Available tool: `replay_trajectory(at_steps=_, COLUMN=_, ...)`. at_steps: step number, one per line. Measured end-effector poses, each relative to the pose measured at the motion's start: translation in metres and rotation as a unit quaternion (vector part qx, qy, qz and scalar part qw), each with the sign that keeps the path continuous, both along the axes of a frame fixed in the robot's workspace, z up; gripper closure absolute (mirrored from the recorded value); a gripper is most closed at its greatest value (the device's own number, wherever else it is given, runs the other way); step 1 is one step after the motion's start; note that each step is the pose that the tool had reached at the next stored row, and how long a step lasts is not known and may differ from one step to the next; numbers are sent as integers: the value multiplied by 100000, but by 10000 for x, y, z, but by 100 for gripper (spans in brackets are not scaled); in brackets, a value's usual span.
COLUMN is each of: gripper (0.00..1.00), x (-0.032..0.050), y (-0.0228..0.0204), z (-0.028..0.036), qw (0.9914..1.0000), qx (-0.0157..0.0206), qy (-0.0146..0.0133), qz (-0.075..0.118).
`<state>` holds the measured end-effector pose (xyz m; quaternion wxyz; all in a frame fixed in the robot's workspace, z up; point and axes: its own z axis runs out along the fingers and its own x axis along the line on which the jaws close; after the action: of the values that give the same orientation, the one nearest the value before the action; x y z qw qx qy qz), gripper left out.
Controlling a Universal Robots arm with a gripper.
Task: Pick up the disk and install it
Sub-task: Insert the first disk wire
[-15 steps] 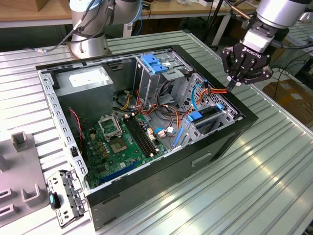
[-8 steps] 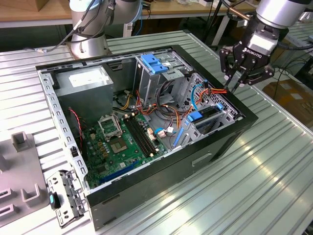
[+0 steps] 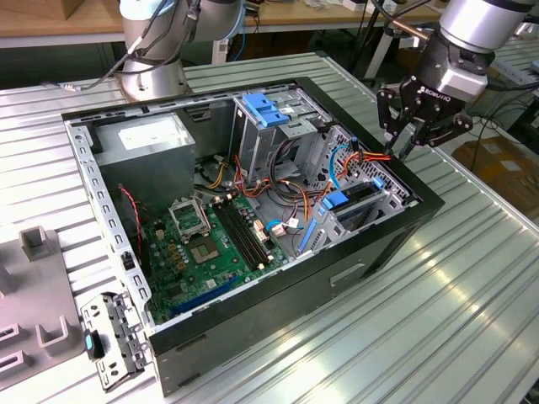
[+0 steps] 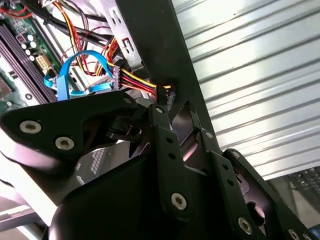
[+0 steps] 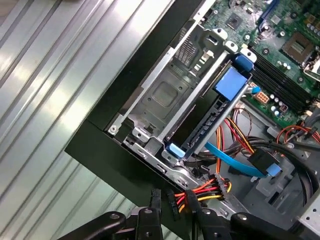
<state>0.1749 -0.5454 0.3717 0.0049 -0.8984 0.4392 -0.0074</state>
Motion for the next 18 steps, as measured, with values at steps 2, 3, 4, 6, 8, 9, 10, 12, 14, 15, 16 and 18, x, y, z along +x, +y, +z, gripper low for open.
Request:
replay_trajectory(at_steps=2, gripper=67, x=11, y=1, z=-13, qw=99994, qx=0, qy=-1, qz=1067)
replay_trajectory(at_steps=3, gripper=67, x=21, y=1, z=-22, qw=99990, qx=0, qy=-1, qz=1445)
replay_trajectory(at_steps=4, gripper=67, x=38, y=3, z=-35, qw=99981, qx=0, qy=0, qz=1939)
replay_trajectory(at_steps=6, gripper=69, x=55, y=4, z=-45, qw=99963, qx=-12, qy=0, qz=2725)
replay_trajectory(at_steps=8, gripper=82, x=55, y=4, z=-20, qw=99955, qx=-8, qy=1, qz=2984)
replay_trajectory(at_steps=9, gripper=84, x=56, y=4, z=24, qw=99955, qx=-11, qy=-2, qz=2988)
replay_trajectory(at_steps=10, gripper=84, x=56, y=4, z=41, qw=99955, qx=-14, qy=-4, qz=2989)
replay_trajectory(at_steps=12, gripper=84, x=54, y=4, z=42, qw=99955, qx=3, qy=0, qz=2990)
replay_trajectory(at_steps=14, gripper=84, x=24, y=5, z=43, qw=99962, qx=-6, qy=3, qz=2754)
replay_trajectory(at_steps=15, gripper=84, x=4, y=5, z=43, qw=99969, qx=-9, qy=-1, qz=2499)
replay_trajectory(at_steps=16, gripper=84, x=-14, y=5, z=43, qw=99972, qx=-11, qy=-1, qz=2347)
replay_trajectory(at_steps=18, gripper=84, x=-57, y=5, z=41, qw=99980, qx=-11, qy=1, qz=2021)
